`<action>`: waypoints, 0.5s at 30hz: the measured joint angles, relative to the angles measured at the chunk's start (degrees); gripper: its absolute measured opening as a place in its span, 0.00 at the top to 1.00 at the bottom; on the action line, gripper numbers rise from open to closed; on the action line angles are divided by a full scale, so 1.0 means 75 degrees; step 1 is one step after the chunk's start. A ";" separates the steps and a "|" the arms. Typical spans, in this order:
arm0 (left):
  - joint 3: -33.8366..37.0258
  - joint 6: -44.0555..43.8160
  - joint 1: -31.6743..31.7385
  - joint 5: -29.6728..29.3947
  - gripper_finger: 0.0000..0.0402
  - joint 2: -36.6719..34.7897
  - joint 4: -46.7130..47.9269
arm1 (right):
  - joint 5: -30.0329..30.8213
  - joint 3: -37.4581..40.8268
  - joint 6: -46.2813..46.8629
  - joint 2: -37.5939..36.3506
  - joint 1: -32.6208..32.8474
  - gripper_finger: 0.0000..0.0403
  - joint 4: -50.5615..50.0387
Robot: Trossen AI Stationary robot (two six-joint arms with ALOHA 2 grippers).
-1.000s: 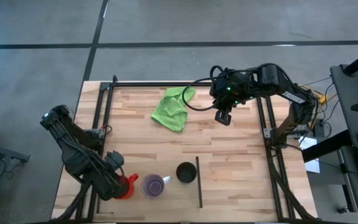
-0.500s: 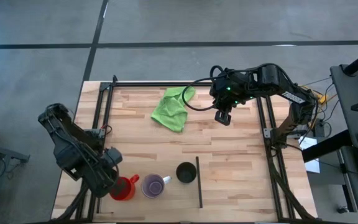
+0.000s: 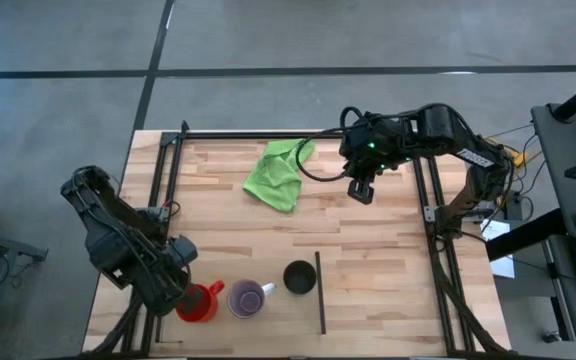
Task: Stack small to large cups/mugs on shelf
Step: Adjust the black cup
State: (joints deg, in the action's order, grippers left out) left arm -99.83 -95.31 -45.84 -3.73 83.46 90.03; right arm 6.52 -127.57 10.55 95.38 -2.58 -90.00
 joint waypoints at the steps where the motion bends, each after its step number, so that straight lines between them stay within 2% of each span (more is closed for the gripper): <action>1: 0.0002 0.0056 0.0000 -0.0043 1.00 -0.0003 -0.0002 | 0.0000 0.0000 0.0025 -0.0026 0.0050 0.83 0.0000; 4: 0.0003 0.0212 0.0000 -0.0297 1.00 -0.0056 -0.0002 | -0.0003 0.0000 0.0231 -0.0118 0.0276 0.83 -0.0002; 15: 0.0010 0.0824 0.0012 -0.2422 1.00 -0.0901 -0.0002 | 0.0027 0.0000 0.0785 -0.0559 0.1841 0.83 -0.0003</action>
State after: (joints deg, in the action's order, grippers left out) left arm -99.75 -89.14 -45.76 -21.89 76.71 90.02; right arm 6.72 -127.57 16.43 91.18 11.23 -90.02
